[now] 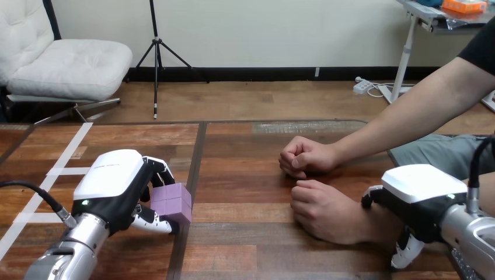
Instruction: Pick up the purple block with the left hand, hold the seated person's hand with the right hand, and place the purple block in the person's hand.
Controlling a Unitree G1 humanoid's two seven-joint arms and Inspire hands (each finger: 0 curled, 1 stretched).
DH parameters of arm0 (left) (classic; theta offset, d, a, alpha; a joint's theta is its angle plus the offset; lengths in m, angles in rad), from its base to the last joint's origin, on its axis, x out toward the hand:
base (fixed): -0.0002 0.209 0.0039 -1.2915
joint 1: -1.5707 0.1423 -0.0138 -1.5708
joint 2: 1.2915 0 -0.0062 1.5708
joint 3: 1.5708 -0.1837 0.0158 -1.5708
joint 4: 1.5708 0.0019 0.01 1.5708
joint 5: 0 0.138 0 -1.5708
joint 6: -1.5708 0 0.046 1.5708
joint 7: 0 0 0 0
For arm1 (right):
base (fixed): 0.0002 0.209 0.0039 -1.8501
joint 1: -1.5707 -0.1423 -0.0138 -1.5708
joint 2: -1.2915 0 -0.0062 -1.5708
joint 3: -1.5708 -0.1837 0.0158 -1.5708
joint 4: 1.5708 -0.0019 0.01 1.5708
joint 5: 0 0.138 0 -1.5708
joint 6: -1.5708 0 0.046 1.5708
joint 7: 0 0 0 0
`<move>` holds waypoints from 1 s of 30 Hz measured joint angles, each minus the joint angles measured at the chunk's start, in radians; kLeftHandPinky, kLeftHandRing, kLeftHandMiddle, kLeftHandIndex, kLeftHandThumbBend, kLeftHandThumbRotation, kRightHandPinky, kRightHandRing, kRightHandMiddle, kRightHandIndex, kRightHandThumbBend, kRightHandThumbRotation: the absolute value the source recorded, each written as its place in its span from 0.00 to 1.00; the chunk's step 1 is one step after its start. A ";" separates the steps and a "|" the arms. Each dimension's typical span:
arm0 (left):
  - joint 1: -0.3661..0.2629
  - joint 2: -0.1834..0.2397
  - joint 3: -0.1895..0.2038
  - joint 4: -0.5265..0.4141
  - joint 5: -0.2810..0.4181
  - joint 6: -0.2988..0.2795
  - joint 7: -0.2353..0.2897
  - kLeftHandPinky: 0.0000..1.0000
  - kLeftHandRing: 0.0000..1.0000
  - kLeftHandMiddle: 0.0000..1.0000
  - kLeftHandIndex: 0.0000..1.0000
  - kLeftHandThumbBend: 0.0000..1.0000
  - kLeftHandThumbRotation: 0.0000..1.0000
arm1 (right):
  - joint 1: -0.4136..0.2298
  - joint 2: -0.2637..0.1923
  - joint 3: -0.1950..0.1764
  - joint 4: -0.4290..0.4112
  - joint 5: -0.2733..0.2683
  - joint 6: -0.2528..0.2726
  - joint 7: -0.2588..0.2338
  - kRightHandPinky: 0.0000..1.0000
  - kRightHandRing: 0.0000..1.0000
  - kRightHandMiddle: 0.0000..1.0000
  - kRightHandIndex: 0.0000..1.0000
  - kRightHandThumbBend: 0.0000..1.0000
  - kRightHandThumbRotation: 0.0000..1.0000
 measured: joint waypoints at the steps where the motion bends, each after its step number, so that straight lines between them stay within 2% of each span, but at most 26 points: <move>1: 0.000 0.000 0.000 0.000 0.000 0.000 0.000 0.40 0.44 0.49 0.48 0.73 0.00 | -0.003 0.000 0.003 0.004 -0.002 -0.001 -0.001 0.86 0.86 0.86 0.83 0.79 0.05; 30: 0.000 0.000 0.004 -0.001 -0.002 -0.001 -0.006 0.40 0.43 0.48 0.48 0.73 0.00 | -0.034 -0.004 0.052 0.142 -0.044 -0.039 -0.090 0.85 0.85 0.85 0.82 0.79 0.08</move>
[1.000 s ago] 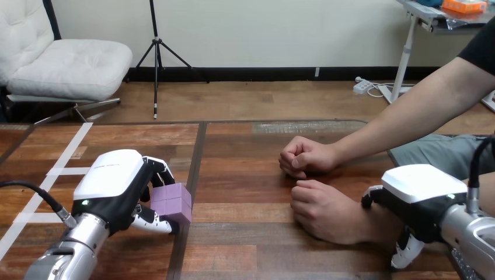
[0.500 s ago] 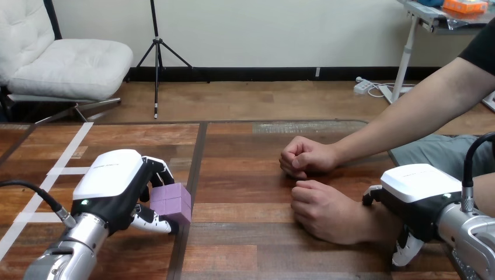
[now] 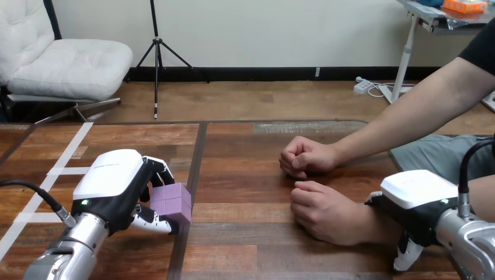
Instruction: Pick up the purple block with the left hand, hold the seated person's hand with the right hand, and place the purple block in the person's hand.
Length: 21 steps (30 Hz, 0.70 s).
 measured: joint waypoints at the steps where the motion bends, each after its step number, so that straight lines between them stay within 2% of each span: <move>1: 0.000 0.000 0.000 0.000 0.000 0.000 0.000 0.40 0.43 0.48 0.48 0.73 0.00 | -0.002 0.000 0.002 0.004 -0.001 -0.001 -0.001 0.85 0.85 0.85 0.83 0.78 0.08; 12: 0.000 0.000 0.001 -0.002 0.000 -0.001 0.000 0.40 0.43 0.48 0.48 0.73 0.00 | -0.022 -0.001 0.014 0.038 -0.033 0.001 -0.016 0.84 0.84 0.85 0.83 0.78 0.10; 21: 0.000 0.000 0.002 -0.004 0.000 -0.001 -0.001 0.41 0.44 0.48 0.48 0.73 0.00 | -0.023 -0.001 0.016 0.052 -0.037 0.020 -0.049 0.82 0.84 0.85 0.84 0.79 0.11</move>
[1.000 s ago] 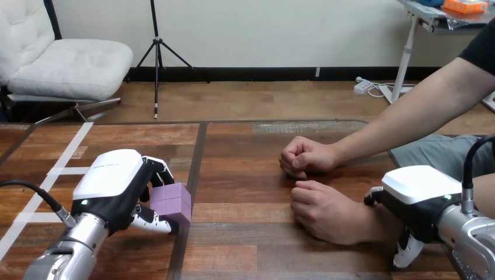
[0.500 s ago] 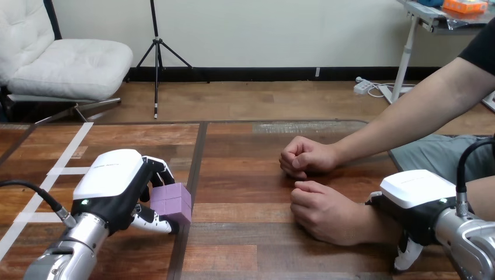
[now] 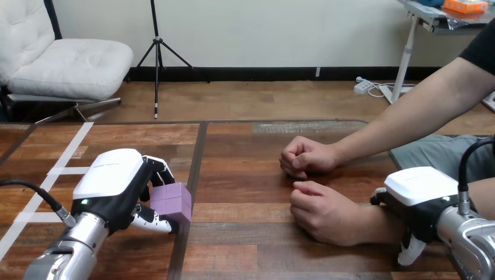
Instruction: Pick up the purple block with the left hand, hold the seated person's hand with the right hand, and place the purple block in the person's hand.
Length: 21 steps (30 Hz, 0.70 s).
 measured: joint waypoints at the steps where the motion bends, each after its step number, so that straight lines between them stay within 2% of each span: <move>1: 0.000 0.000 0.000 -0.001 0.000 0.000 -0.001 0.41 0.44 0.48 0.48 0.73 0.00 | 0.000 0.000 0.000 0.001 0.000 0.004 -0.004 0.82 0.84 0.85 0.84 0.78 0.12; 16: 0.000 0.001 0.000 -0.008 0.001 0.000 -0.008 0.41 0.45 0.49 0.48 0.73 0.00 | 0.000 0.001 0.000 0.002 0.007 0.054 -0.018 0.82 0.83 0.85 0.83 0.78 0.09; 21: 0.000 0.001 0.000 -0.008 0.001 0.000 -0.008 0.41 0.45 0.49 0.48 0.73 0.00 | 0.000 0.001 0.000 0.012 0.010 0.055 -0.041 0.80 0.82 0.83 0.82 0.78 0.08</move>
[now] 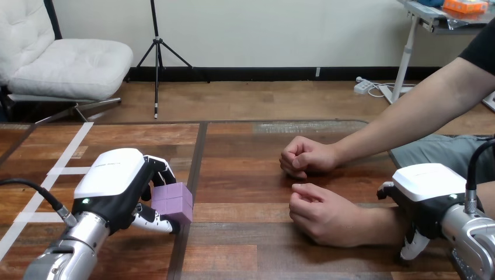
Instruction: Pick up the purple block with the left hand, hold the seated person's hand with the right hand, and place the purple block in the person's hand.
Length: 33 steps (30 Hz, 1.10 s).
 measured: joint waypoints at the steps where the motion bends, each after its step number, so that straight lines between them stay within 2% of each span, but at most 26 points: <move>1: 0.000 0.000 0.000 0.000 0.000 0.000 0.000 0.41 0.45 0.49 0.48 0.73 0.00 | 0.000 0.000 0.000 0.002 0.001 0.000 -0.004 0.80 0.81 0.82 0.82 0.78 0.07; 9: 0.000 0.000 0.000 0.000 0.000 0.000 0.000 0.41 0.44 0.49 0.48 0.73 0.00 | -0.006 0.000 0.010 0.034 0.004 -0.003 -0.045 0.74 0.77 0.78 0.79 0.79 0.06; 10: 0.000 0.000 0.000 0.000 0.000 -0.001 0.000 0.41 0.44 0.48 0.48 0.73 0.00 | -0.008 0.000 0.012 0.040 0.004 -0.006 -0.053 0.70 0.74 0.76 0.77 0.79 0.05; 15: 0.000 0.000 0.000 0.000 -0.001 -0.003 0.000 0.40 0.44 0.48 0.48 0.73 0.00 | -0.018 0.000 0.023 0.066 0.004 -0.013 -0.081 0.62 0.68 0.72 0.75 0.78 0.04; 25: 0.000 0.000 0.000 0.000 -0.001 -0.009 0.000 0.39 0.43 0.48 0.48 0.72 0.00 | -0.043 0.000 0.033 0.098 0.008 -0.013 -0.081 0.54 0.63 0.69 0.72 0.76 0.00; 33: 0.000 0.000 0.001 0.000 -0.001 -0.007 -0.005 0.39 0.43 0.48 0.48 0.71 0.00 | -0.064 0.000 0.049 0.121 0.005 -0.007 -0.075 0.55 0.64 0.69 0.71 0.75 0.02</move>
